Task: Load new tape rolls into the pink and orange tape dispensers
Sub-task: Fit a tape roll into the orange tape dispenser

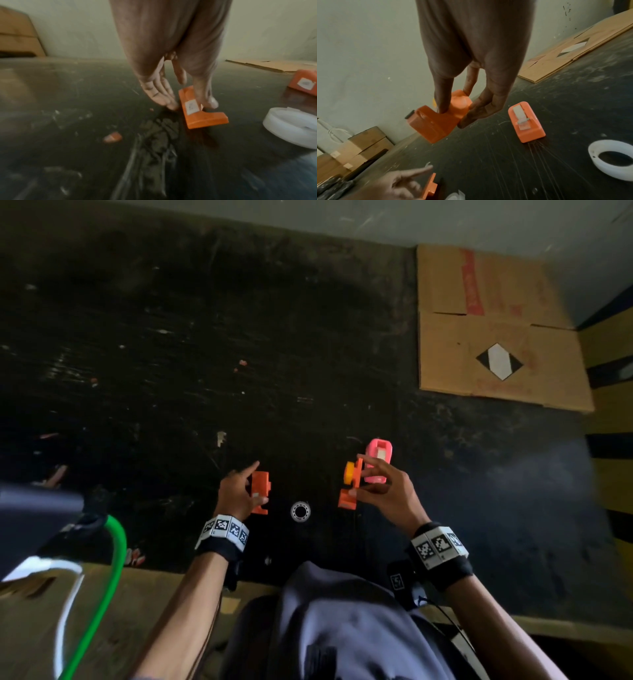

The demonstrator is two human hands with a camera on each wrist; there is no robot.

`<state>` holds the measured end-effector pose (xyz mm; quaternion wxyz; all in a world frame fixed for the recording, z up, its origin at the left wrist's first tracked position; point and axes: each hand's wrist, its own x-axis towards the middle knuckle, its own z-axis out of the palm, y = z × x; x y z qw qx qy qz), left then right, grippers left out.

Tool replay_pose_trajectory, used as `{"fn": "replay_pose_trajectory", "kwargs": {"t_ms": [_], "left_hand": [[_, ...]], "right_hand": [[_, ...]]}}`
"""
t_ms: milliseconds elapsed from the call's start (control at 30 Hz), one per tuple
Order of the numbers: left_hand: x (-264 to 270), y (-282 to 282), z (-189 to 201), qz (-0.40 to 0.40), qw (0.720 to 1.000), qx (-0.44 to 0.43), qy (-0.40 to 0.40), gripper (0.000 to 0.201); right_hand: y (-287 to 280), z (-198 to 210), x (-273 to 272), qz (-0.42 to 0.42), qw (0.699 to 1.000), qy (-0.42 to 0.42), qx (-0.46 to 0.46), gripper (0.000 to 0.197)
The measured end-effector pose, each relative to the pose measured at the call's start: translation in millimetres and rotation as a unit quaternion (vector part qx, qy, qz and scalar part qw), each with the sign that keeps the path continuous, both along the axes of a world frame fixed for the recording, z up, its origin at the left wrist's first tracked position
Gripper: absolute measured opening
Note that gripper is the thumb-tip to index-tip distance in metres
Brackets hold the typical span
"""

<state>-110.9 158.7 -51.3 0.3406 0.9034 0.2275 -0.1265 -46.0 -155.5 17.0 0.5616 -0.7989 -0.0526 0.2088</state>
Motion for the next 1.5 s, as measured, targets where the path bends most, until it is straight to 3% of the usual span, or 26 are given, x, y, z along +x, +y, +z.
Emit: {"fn": "replay_pose_trajectory", "kwargs": {"t_ms": [100, 133, 200, 267, 300, 367, 533, 633, 733, 833, 900, 967, 1067, 1167, 1267, 1500], "left_hand": [[0, -3, 17, 0.005, 0.997, 0.078, -0.003, 0.105], [2, -9, 31, 0.016, 0.998, 0.052, -0.027, 0.098], [8, -30, 66, 0.03, 0.99, -0.121, -0.073, 0.074], [12, -56, 93, -0.014, 0.955, -0.291, -0.065, 0.053], [12, -67, 99, -0.041, 0.942, -0.328, -0.056, 0.047], [12, -83, 101, -0.07, 0.934, -0.346, -0.059, 0.041], [4, -91, 93, -0.042, 0.92, -0.38, -0.09, 0.036], [-5, -88, 80, -0.031, 0.939, -0.325, -0.105, 0.038], [-9, -103, 55, -0.156, 0.977, -0.118, -0.084, 0.042], [-14, -133, 28, -0.316, 0.944, 0.09, -0.016, 0.042], [-16, -145, 13, -0.346, 0.928, 0.139, 0.014, 0.042], [-18, -149, 3, -0.342, 0.928, 0.149, 0.017, 0.048], [-24, -147, 1, -0.309, 0.939, 0.147, -0.04, 0.074], [-26, -135, 8, -0.219, 0.956, 0.173, -0.091, 0.079], [-22, -119, 7, -0.119, 0.982, 0.136, -0.053, 0.081], [-11, -111, -2, -0.069, 0.997, 0.044, 0.002, 0.04]], "right_hand": [[-2, -1, -8, 0.012, 1.0, -0.005, -0.007, 0.071], [-2, 0, -10, 0.018, 1.0, -0.007, -0.009, 0.071], [2, 1, -14, 0.021, 1.0, -0.008, -0.002, 0.073], [7, 4, -16, 0.024, 1.0, -0.009, 0.011, 0.074], [10, 5, -18, 0.031, 0.999, -0.009, 0.014, 0.074], [14, 7, -21, 0.047, 0.999, -0.011, 0.018, 0.075], [12, 3, -30, 0.044, 0.999, -0.001, 0.023, 0.074], [-3, 0, -32, 0.026, 1.0, 0.015, 0.001, 0.074], [-25, -3, -37, -0.014, 0.999, 0.034, -0.003, 0.074], [-40, -4, -45, -0.023, 0.999, 0.042, -0.015, 0.076], [-48, -4, -51, -0.02, 0.999, 0.038, -0.029, 0.075], [-54, -5, -57, -0.028, 0.998, 0.035, -0.035, 0.074], [-59, -5, -62, -0.038, 0.998, 0.034, -0.036, 0.074], [-60, -4, -65, -0.053, 0.998, 0.038, -0.024, 0.074], [-60, -3, -65, -0.048, 0.998, 0.035, -0.03, 0.074], [-54, 7, -62, -0.022, 0.999, 0.022, -0.044, 0.074]]}}
